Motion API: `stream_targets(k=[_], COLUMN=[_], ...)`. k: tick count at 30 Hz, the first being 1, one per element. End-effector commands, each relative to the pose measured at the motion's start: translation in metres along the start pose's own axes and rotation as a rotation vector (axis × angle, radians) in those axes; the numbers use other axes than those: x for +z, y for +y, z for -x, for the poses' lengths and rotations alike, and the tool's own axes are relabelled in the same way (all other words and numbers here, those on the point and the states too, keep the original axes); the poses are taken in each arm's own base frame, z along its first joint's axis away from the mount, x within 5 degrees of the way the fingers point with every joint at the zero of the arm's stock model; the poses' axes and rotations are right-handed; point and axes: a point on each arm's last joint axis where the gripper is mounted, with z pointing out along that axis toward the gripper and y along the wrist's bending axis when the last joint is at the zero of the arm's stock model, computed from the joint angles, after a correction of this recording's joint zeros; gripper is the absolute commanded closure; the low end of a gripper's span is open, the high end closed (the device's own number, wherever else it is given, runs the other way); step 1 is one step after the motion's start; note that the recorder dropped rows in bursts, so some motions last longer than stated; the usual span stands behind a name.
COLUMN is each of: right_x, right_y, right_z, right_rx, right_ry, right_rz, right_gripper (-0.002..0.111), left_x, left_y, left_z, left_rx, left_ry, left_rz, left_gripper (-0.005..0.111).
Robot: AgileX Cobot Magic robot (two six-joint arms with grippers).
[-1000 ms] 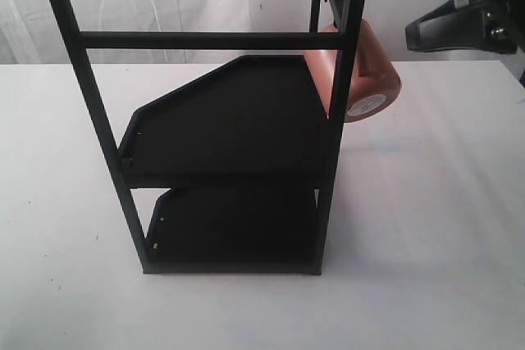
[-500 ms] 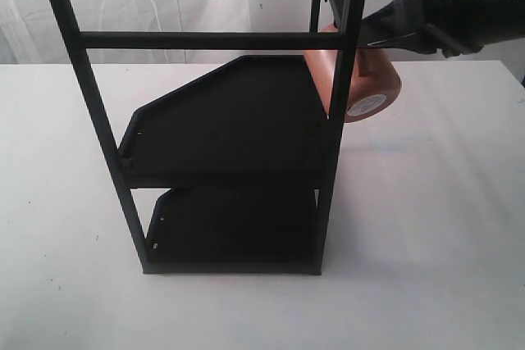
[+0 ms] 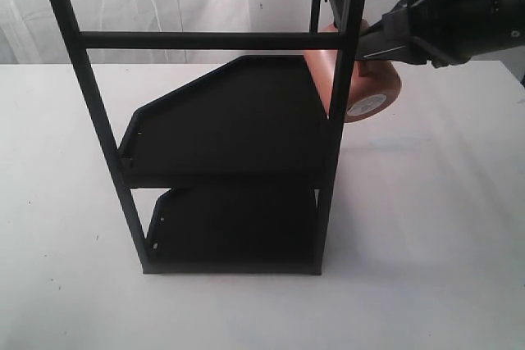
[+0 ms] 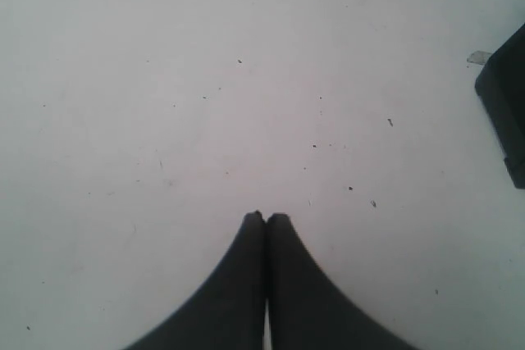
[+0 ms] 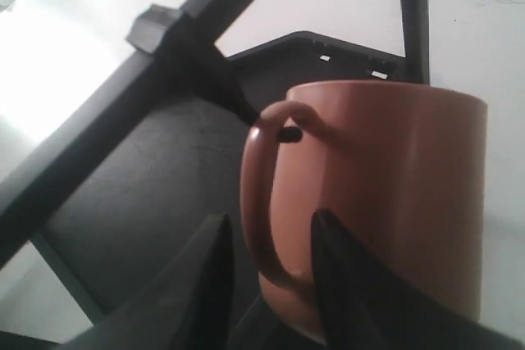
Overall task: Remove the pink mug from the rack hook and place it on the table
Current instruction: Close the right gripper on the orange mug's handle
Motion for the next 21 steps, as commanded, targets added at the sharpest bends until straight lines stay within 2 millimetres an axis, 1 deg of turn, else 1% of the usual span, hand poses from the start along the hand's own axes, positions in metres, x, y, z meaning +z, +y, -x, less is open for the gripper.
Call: stream_targets(k=[1, 7, 21], right_x=[0.0063, 0.0123, 0.0123], right_y=[-0.0029, -0.0069, -0.0064], right_z=[0.0001, -0.0022, -0.0024], right_rx=[0.001, 0.021, 0.021], right_ry=[-0.002, 0.011, 0.014], right_rz=[0.017, 0.026, 0.031], right_gripper=[0.077, 0.077, 0.077], left_x=[0.0008, 0.0008, 0.0008], left_y=[-0.0003, -0.0003, -0.0003], left_z=[-0.0025, -0.0025, -0.0025], left_rx=[-0.001, -0.001, -0.001], left_ry=[0.010, 0.010, 0.010], left_rz=[-0.008, -0.008, -0.008], left_gripper=[0.107, 0.107, 0.107])
